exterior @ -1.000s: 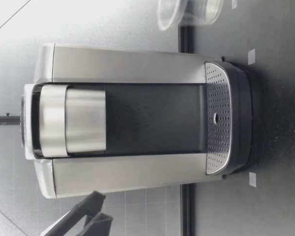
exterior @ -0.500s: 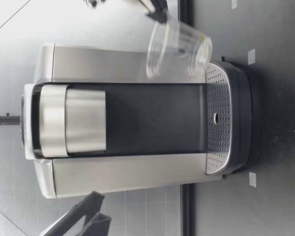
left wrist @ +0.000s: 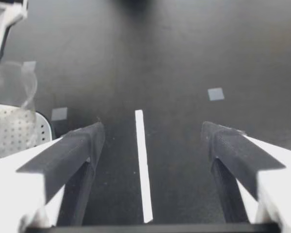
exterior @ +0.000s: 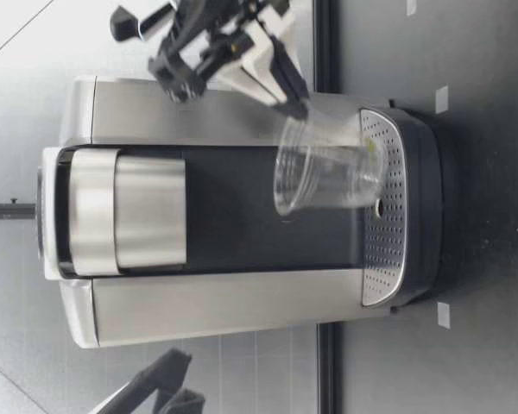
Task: Place the coffee capsule inside the capsule container, then place the cup onto the center of the cup tray, then push the 'Hot Water' and 'Travel Mug' buttons.
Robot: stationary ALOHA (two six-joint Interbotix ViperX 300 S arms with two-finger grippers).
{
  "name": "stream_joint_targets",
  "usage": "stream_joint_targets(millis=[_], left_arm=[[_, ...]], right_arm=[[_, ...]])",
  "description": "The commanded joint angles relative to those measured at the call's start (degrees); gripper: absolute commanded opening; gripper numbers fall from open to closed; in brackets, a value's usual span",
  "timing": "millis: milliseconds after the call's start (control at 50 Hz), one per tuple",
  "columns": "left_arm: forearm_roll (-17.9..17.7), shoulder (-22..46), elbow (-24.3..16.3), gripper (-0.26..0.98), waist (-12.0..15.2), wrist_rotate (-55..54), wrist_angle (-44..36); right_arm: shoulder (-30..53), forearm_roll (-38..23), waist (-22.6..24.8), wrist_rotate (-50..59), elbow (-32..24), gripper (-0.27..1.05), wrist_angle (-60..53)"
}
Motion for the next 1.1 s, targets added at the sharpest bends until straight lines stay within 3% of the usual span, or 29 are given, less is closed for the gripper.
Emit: stream_joint_targets(millis=[0, 660, 1080], left_arm=[[-0.18, -1.14, -0.44, 0.69, 0.18, -0.09, -0.26], [-0.62, -2.99, 1.14, 0.69, 0.18, -0.09, -0.35], [-0.62, -2.90, 1.14, 0.69, 0.26, -0.09, -0.35]], right_arm=[[0.26, 0.09, 0.35, -0.18, -2.37, 0.09, -0.53], [2.11, 0.09, 0.35, -0.09, -4.31, 0.11, -1.32], [2.72, -0.35, 0.44, -0.18, -5.62, 0.43, -2.11]])
